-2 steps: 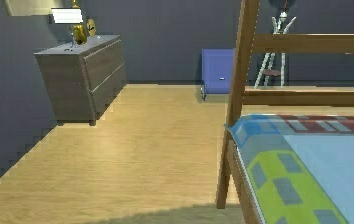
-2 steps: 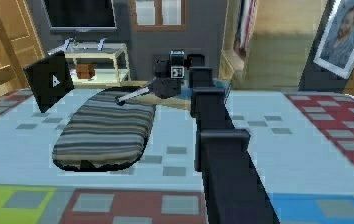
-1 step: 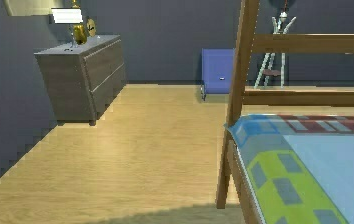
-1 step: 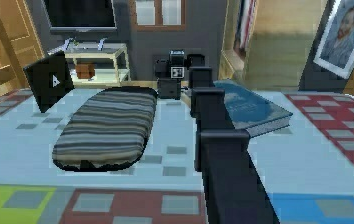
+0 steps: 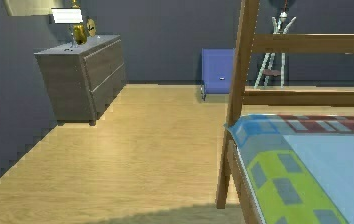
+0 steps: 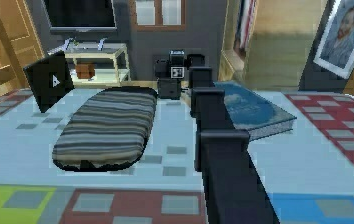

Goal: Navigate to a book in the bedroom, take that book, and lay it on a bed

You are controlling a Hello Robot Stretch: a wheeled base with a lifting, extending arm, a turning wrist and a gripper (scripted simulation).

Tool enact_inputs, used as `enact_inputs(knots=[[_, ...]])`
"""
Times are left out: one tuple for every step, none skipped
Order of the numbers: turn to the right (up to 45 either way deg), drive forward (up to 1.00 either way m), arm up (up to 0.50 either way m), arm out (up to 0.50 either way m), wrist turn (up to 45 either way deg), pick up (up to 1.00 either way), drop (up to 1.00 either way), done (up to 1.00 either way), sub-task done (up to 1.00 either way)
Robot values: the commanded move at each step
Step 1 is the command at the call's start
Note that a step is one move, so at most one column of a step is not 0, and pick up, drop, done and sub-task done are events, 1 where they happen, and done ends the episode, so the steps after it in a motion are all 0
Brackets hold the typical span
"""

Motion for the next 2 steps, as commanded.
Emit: enact_inputs(knots=[[0.0,0.00,-0.20,0.00,0.0,0.00,0.00,0.00,0.00],[0.0,0.00,0.00,0.00,0.0,0.00,1.00,0.00,0.00]])
